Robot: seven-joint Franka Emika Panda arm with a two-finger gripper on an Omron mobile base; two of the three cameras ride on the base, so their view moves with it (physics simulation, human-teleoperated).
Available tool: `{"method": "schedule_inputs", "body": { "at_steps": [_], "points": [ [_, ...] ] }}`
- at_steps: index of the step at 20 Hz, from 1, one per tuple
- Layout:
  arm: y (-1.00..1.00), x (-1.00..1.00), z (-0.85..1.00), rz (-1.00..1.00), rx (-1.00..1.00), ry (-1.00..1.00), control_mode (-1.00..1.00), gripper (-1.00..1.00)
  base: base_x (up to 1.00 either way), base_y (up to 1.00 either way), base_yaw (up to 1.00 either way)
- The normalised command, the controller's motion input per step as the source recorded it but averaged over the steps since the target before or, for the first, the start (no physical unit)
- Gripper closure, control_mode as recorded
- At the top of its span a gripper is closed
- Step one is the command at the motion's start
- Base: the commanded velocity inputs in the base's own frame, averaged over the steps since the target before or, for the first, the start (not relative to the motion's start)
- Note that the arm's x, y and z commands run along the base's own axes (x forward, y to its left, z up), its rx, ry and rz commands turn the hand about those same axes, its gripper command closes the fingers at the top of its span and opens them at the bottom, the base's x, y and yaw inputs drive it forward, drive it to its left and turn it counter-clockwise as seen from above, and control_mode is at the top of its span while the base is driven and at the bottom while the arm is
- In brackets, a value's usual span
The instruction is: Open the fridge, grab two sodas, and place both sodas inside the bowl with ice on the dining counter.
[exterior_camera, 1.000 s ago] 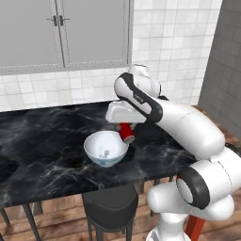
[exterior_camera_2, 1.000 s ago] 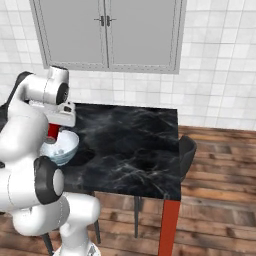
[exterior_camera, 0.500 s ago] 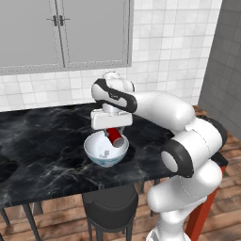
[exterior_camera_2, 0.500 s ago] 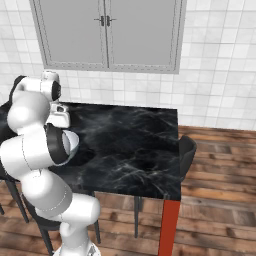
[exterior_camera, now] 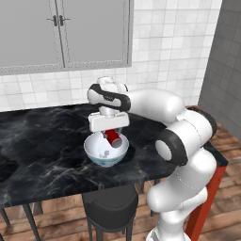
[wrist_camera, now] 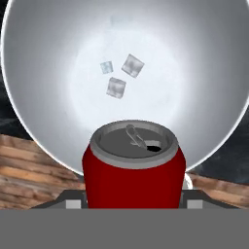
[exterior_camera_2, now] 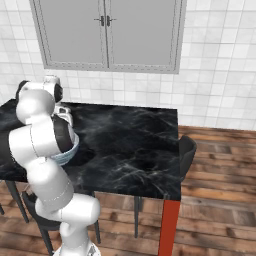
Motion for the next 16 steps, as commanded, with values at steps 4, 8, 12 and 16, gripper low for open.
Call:
{"method": "schedule_inputs", "body": {
  "at_steps": [4,8,12,16],
  "points": [
    [0.0,0.35,-0.25,0.0,-0.04,0.0,-1.0,1.0,0.0,0.0,0.0],
    [0.0,0.43,-0.19,0.0,-0.04,0.0,-1.0,1.0,0.0,0.0,0.0],
    [0.01,0.33,-0.2,0.0,-0.02,0.01,-1.0,1.0,0.0,0.0,0.0],
    [0.08,0.2,-0.24,0.0,-0.02,0.06,-1.0,1.0,0.0,0.0,0.0]
  ]
}}
